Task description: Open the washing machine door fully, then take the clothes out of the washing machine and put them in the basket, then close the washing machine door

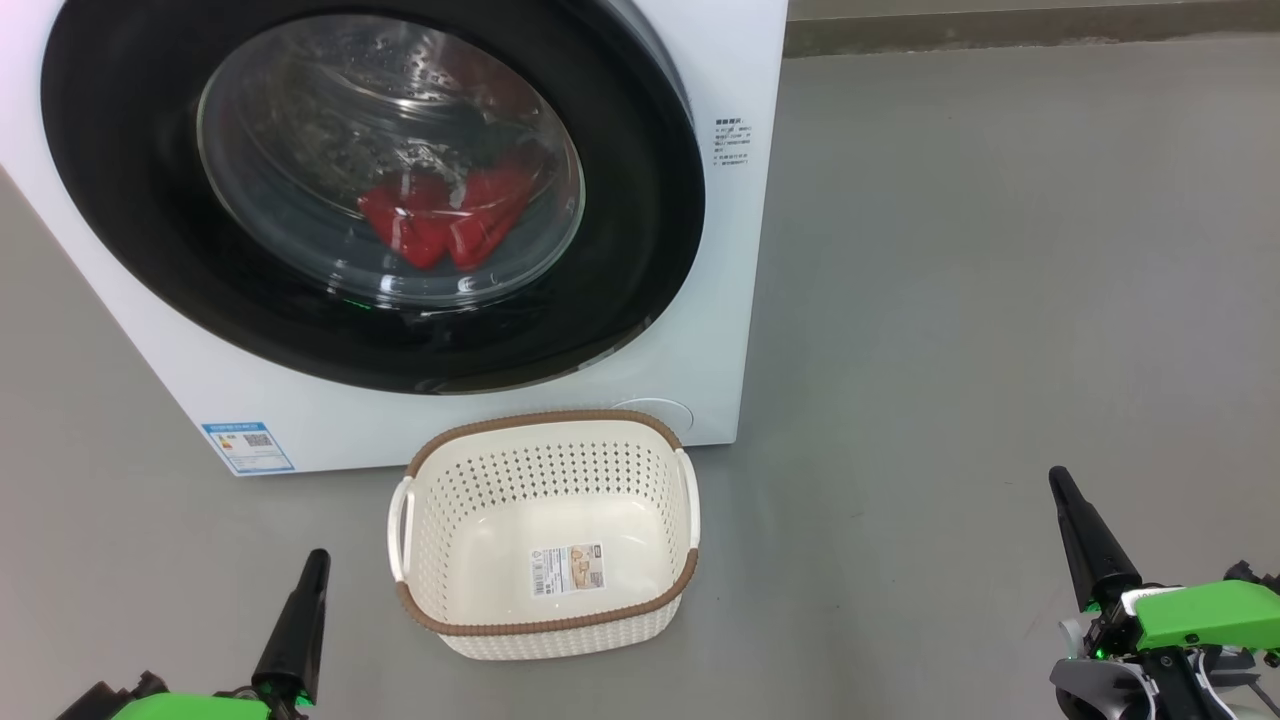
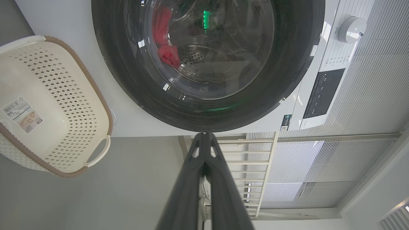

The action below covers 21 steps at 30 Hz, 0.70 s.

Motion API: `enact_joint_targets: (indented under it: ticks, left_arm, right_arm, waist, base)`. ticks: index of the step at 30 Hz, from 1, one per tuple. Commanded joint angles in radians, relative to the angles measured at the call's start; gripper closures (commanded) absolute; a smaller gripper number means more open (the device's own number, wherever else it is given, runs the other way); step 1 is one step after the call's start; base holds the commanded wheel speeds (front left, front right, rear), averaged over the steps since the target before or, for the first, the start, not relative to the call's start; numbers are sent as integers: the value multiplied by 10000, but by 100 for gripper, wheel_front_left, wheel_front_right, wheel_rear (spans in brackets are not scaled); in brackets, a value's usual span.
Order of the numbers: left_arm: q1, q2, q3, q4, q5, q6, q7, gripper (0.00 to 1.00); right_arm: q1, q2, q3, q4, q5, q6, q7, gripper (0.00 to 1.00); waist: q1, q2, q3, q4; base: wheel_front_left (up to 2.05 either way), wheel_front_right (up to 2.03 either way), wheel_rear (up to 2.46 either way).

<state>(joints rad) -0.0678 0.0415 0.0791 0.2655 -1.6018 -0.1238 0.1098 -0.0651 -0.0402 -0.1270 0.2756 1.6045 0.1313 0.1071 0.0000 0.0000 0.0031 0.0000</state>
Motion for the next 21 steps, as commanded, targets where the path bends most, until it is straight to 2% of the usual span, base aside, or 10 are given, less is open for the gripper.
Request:
enact_joint_targets:
  ticks: [1, 21]
  left_arm:
    - [-401, 87, 342, -207, -72, -69, 31, 100]
    - [-401, 87, 342, -207, -72, -69, 31, 100]
  right_arm:
    - [-427, -100, 137, -309, 46, -6, 58, 100]
    - [-427, -100, 137, -309, 46, -6, 58, 100]
  waist:
    - [0, 0, 0, 0]
    - [0, 0, 0, 0]
  base:
    - [0, 0, 0]
    - [0, 0, 0]
